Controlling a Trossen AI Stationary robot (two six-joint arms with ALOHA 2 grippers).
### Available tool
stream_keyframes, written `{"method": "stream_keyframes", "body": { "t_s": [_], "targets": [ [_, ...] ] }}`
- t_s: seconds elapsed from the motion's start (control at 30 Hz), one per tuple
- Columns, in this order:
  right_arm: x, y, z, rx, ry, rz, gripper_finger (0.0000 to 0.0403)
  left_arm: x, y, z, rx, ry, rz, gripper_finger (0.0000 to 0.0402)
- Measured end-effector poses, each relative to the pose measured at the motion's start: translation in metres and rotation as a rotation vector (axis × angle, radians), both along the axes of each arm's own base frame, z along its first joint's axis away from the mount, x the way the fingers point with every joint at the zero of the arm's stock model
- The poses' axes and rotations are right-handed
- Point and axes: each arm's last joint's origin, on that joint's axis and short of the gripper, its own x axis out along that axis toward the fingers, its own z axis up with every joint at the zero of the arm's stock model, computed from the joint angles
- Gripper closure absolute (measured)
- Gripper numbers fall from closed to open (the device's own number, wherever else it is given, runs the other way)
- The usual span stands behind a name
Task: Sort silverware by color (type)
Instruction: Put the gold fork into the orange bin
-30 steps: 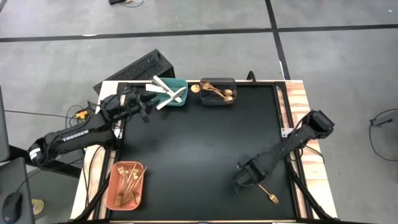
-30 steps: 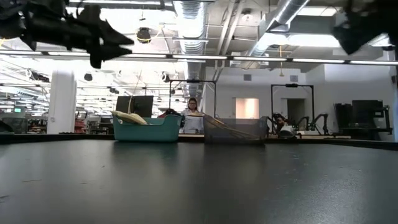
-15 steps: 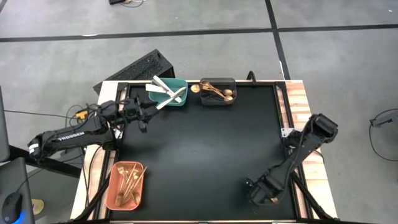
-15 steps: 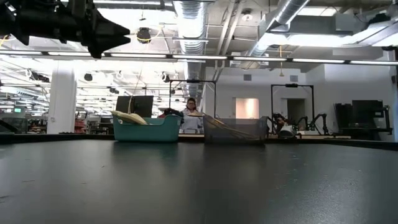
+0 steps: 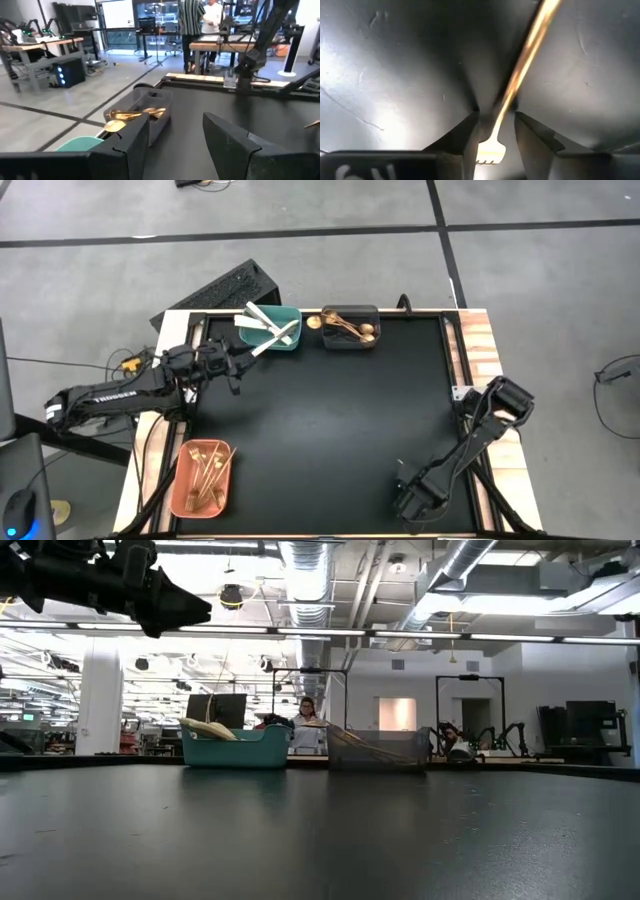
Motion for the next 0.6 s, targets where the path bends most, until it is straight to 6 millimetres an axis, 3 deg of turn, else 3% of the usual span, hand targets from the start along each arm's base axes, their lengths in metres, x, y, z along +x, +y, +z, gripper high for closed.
{"method": "stream_keyframes", "body": {
  "t_s": [0.1,0.27,0.5,0.6],
  "targets": [
    [0.005,-0.002,-0.005,0.027,0.024,0.029,0.0281,0.003,0.000,-0.003,0.001,0.023,0.010,0.0229],
    [0.012,-0.011,0.001,0.071,0.009,0.088,0.0378,0.011,0.000,-0.009,-0.078,0.047,0.021,0.0229],
    [0.032,-0.033,0.029,-0.177,-0.295,0.222,0.0374,0.030,-0.010,-0.025,-0.118,0.152,-0.075,0.0229],
    [0.045,-0.047,0.045,-0.323,-0.461,0.234,0.0381,0.039,-0.019,-0.031,-0.128,0.185,-0.216,0.0229]
  ]
}}
